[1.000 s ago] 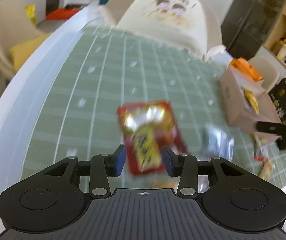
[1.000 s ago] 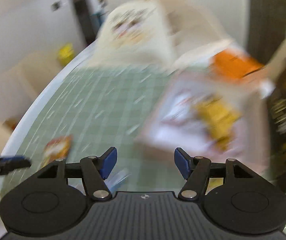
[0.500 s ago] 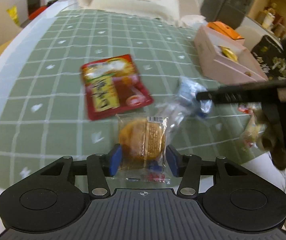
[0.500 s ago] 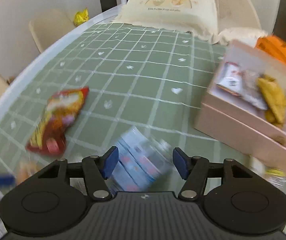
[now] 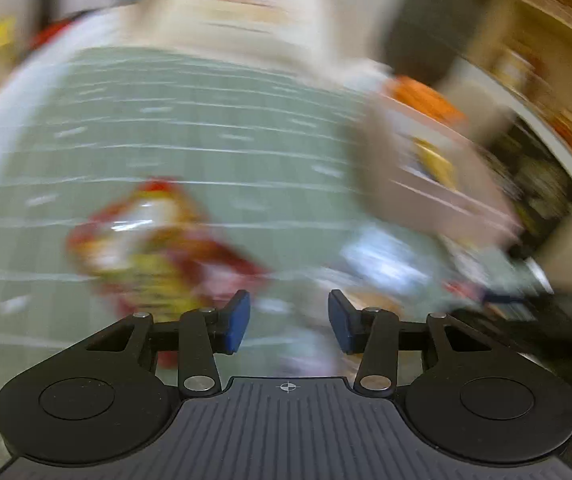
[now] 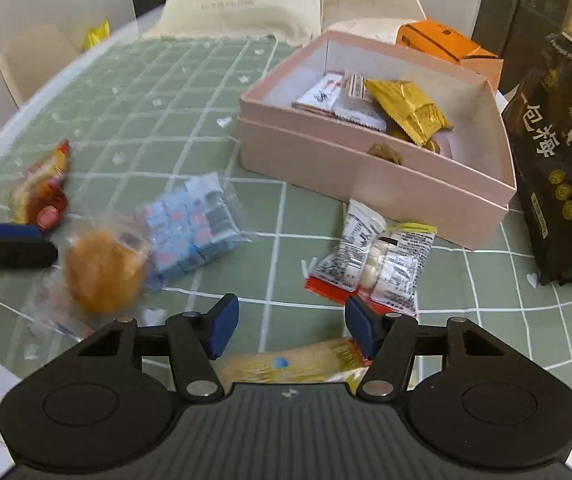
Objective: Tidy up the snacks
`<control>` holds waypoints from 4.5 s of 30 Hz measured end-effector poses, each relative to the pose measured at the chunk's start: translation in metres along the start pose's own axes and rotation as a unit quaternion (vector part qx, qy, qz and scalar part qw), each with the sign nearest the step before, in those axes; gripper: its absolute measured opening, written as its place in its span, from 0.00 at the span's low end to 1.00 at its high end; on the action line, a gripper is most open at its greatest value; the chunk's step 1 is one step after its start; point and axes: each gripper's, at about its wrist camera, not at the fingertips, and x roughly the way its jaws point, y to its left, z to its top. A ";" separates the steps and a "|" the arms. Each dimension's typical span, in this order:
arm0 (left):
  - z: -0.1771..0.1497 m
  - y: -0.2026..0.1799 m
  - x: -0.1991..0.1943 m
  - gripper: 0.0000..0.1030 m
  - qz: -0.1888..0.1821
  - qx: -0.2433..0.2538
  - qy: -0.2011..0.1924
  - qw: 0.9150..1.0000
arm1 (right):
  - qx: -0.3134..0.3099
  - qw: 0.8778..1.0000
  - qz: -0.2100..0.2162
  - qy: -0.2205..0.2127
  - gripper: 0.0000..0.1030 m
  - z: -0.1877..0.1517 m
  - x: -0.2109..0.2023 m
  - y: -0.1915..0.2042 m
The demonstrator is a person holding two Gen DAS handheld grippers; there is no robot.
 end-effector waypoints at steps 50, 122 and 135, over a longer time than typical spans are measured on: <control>-0.035 -0.052 0.024 0.44 0.063 0.159 0.075 0.982 | -0.037 0.999 0.018 -0.007 0.72 0.060 0.063 0.082; -0.013 -0.095 0.039 0.43 -0.136 0.121 0.099 0.978 | 0.073 0.972 -0.083 -0.206 0.72 0.105 -0.124 -0.072; 0.023 0.017 0.001 0.43 0.031 -0.023 -0.019 0.999 | 0.092 0.993 -0.035 -0.068 0.72 0.019 -0.054 -0.056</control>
